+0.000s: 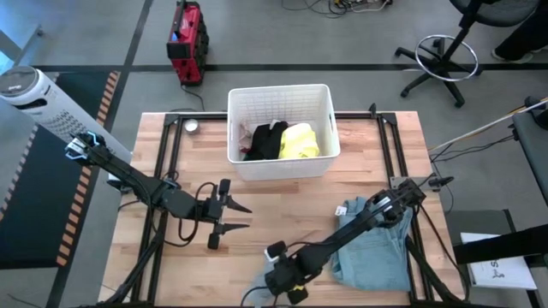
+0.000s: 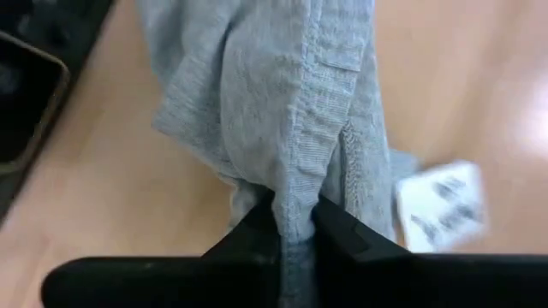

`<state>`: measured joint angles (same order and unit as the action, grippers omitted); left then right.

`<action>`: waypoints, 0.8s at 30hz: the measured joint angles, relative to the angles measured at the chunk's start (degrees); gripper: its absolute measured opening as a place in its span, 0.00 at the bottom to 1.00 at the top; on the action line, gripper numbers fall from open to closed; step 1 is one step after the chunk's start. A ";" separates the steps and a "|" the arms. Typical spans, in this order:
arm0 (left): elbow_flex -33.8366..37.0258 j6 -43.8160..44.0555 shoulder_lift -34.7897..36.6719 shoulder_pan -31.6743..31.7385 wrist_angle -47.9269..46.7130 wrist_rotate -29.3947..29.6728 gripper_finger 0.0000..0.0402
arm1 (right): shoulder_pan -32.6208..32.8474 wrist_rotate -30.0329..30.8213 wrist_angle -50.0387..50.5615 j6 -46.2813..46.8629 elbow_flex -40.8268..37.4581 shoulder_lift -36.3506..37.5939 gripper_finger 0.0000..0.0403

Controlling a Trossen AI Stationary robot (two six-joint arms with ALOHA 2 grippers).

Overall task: Sort clothes
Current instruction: Put the gray boxer into the white laundry bin

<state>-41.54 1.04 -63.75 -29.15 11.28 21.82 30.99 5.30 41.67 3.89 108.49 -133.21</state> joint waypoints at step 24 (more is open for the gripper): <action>-6.40 -9.52 8.00 -0.28 -8.66 4.59 0.14 | -2.80 34.98 32.53 1.79 2.87 28.74 0.00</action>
<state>-47.94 -8.48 -55.74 -29.43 2.62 26.40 28.19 40.29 74.19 5.68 111.37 -104.47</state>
